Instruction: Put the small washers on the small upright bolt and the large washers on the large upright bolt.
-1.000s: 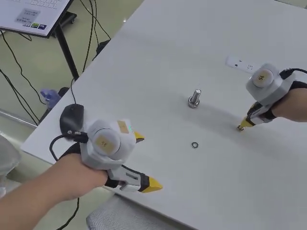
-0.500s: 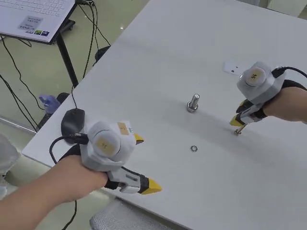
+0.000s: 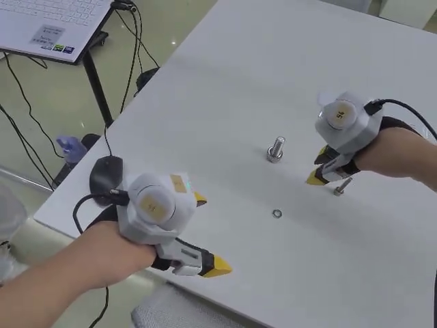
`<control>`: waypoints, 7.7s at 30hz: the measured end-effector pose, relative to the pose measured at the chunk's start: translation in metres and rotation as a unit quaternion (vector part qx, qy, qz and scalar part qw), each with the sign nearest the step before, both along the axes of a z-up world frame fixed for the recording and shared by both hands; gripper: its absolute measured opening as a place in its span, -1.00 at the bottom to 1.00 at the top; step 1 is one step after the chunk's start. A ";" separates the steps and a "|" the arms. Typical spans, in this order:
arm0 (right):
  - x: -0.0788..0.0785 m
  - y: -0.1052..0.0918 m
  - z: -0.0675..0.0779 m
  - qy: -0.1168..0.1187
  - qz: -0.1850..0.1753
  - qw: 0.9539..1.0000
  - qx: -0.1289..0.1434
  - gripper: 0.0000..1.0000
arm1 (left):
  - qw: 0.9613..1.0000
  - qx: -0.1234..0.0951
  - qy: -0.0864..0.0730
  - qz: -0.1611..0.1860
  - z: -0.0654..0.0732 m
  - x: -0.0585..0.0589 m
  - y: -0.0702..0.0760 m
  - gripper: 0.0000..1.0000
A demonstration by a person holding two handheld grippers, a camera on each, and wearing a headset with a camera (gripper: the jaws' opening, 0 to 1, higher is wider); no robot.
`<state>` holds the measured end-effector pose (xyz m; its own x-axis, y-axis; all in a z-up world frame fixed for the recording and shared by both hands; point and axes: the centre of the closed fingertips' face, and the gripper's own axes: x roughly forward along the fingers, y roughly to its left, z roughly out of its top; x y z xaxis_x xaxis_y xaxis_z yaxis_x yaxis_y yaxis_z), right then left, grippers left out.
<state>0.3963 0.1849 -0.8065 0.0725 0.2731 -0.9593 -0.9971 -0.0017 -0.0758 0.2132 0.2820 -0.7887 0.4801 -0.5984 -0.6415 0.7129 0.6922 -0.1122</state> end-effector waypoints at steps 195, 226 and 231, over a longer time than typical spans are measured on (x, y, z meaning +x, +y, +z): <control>0.043 -0.087 -0.028 0.002 -0.057 0.997 -0.055 -0.74 | 1.000 -0.010 0.019 0.009 -0.015 0.001 -0.008 0.75; 0.040 -0.083 -0.056 0.011 -0.056 0.996 -0.064 -0.73 | 0.999 -0.004 0.037 0.013 -0.024 -0.005 -0.004 0.67; 0.040 -0.083 -0.056 0.007 -0.047 0.997 -0.066 -0.72 | 0.999 -0.005 0.036 0.013 -0.024 -0.005 -0.005 0.67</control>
